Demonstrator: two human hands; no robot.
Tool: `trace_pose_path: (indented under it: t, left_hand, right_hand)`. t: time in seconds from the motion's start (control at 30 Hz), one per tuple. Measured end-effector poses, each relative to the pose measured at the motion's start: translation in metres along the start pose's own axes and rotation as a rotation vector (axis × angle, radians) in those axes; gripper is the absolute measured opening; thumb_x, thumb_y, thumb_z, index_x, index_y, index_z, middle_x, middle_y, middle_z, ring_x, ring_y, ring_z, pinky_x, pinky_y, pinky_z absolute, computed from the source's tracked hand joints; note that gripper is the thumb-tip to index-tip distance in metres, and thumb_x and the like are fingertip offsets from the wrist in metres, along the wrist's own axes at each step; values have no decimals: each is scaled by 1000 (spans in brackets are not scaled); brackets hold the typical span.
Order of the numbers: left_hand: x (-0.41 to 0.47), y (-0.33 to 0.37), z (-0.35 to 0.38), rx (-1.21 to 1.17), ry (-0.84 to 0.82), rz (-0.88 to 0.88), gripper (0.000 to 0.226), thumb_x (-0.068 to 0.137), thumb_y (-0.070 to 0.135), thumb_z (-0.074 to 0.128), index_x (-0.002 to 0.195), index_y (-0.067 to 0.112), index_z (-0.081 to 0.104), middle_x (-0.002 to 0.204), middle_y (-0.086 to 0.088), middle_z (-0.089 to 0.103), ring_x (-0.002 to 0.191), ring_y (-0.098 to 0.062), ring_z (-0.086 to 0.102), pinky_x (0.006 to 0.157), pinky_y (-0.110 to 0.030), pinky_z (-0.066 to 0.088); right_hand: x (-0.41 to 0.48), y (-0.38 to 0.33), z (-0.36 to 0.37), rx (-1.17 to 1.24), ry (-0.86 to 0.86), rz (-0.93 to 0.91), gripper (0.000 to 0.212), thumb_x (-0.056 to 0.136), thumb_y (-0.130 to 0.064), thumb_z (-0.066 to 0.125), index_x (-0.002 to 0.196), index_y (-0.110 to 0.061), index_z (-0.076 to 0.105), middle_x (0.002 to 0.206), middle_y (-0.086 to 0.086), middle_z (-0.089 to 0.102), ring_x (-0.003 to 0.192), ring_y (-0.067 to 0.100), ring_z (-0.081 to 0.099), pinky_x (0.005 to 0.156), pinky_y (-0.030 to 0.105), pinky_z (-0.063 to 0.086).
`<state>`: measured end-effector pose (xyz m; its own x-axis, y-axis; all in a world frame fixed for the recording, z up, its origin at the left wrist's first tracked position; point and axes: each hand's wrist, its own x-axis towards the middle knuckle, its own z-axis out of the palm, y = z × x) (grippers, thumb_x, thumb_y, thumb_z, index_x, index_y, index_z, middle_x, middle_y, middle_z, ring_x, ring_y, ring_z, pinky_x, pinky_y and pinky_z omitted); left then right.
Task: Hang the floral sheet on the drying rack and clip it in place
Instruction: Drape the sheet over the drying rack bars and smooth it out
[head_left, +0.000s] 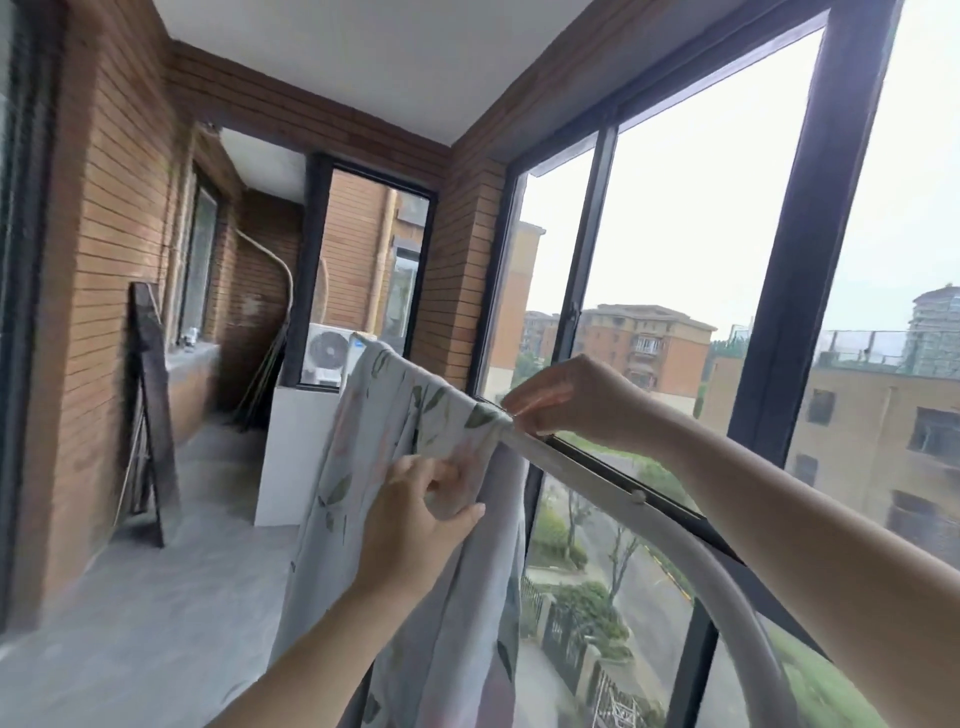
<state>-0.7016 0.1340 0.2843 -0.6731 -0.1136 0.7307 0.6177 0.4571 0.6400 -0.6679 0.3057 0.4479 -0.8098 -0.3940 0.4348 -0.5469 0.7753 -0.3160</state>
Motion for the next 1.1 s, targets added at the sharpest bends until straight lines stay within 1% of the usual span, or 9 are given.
trace_pose_path:
  t: [0.13, 0.27, 0.4, 0.5, 0.57, 0.63, 0.77, 0.93, 1.1]
  left_hand:
    - [5, -2, -1, 5, 46, -3, 8, 78, 25, 75, 81, 25, 68, 86, 12, 64, 79, -2, 62, 74, -33, 56]
    - [7, -1, 0, 59, -58, -8, 34, 67, 46, 80, 91, 28, 64, 95, 17, 58, 87, 1, 57, 76, -20, 49]
    - [12, 3, 6, 122, 20, 28, 6, 81, 28, 71, 77, 24, 68, 75, 14, 62, 72, -3, 59, 62, -20, 46]
    - [16, 1, 1, 122, 55, 102, 25, 89, 26, 60, 65, 19, 65, 53, 6, 59, 54, -11, 57, 49, -25, 42]
    - [21, 6, -10, 48, 86, 142, 23, 89, 30, 57, 74, 18, 70, 59, 6, 65, 59, -9, 61, 53, -27, 47]
    - [31, 13, -21, -13, 138, 181, 13, 89, 22, 62, 87, 17, 74, 70, 11, 68, 64, -1, 61, 56, -13, 43]
    - [53, 31, -33, 28, 114, 267, 14, 90, 14, 62, 97, 15, 74, 83, 9, 67, 73, 1, 57, 66, -4, 37]
    - [57, 46, -35, 119, 62, 313, 13, 90, 19, 63, 89, 15, 76, 71, 9, 57, 66, -9, 55, 62, -26, 44]
    - [55, 65, -36, 166, -29, 250, 24, 91, 21, 60, 75, 9, 72, 70, 3, 57, 68, -17, 56, 60, -30, 43]
  right_hand:
    - [6, 6, 6, 11, -7, -21, 20, 80, -13, 74, 98, -22, 77, 91, -10, 73, 75, -4, 66, 72, 15, 54]
    - [11, 9, 8, 44, -5, -10, 18, 81, -13, 74, 97, -19, 78, 82, -15, 70, 57, -14, 59, 54, 3, 44]
    - [16, 10, 9, 37, -20, -3, 17, 78, -16, 77, 93, -23, 78, 84, -14, 72, 61, -12, 61, 58, 6, 45]
    - [17, 9, 7, 15, -53, 5, 16, 77, -20, 78, 89, -30, 78, 87, -15, 73, 70, -7, 64, 71, 17, 53]
    - [19, 7, 6, -16, -80, 8, 16, 76, -22, 78, 88, -34, 77, 86, -17, 73, 74, -5, 66, 79, 22, 56]
    - [21, 5, 5, -38, -102, 19, 17, 74, -26, 80, 89, -35, 76, 85, -17, 73, 78, 0, 67, 81, 27, 57]
    - [21, 3, 9, -58, -48, 8, 15, 73, -30, 81, 87, -30, 78, 79, -14, 73, 74, 1, 67, 73, 22, 57]
    - [13, 10, 11, -157, 139, -84, 11, 82, -32, 74, 88, -24, 78, 79, -13, 74, 69, -5, 65, 65, 14, 55]
    - [-3, 13, 5, -236, 248, -162, 13, 89, -18, 65, 94, -18, 77, 88, -8, 72, 71, -12, 56, 67, 6, 49]
